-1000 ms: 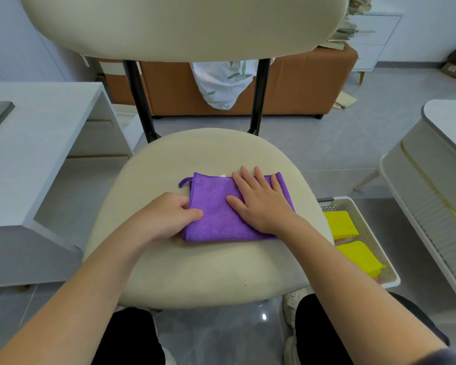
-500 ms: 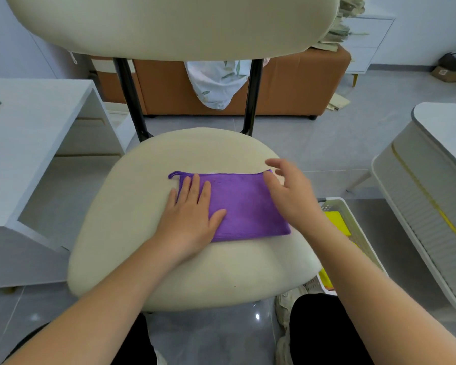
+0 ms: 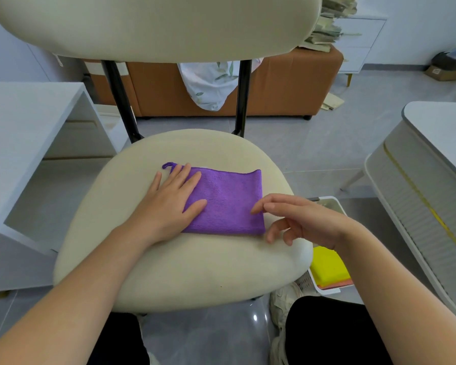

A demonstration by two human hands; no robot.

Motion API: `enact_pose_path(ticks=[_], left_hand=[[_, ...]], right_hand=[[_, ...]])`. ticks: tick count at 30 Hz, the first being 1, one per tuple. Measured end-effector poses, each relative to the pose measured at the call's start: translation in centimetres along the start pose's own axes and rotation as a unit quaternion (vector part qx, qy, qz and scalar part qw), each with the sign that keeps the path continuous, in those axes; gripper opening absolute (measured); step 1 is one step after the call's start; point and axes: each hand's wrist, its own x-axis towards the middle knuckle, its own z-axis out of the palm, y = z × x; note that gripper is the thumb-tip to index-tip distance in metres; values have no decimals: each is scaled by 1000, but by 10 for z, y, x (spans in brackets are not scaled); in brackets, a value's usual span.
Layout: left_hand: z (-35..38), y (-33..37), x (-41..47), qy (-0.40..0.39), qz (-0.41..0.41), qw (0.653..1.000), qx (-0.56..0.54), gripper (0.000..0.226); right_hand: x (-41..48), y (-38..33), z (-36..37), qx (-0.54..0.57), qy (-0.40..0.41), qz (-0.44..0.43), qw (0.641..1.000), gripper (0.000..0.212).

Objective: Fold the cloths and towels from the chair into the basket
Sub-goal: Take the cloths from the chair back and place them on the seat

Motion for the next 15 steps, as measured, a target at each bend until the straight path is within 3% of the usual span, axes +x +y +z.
enact_pose_path(ticks=[8,15], left_hand=[[10,4,3,-34,13,999,27,93],[11,5,3,-31,6,999,42,73]], right_hand=[[9,-6,16,-37,-140,7,989,23],[4,0,-6,-72,-128,32,989,17]])
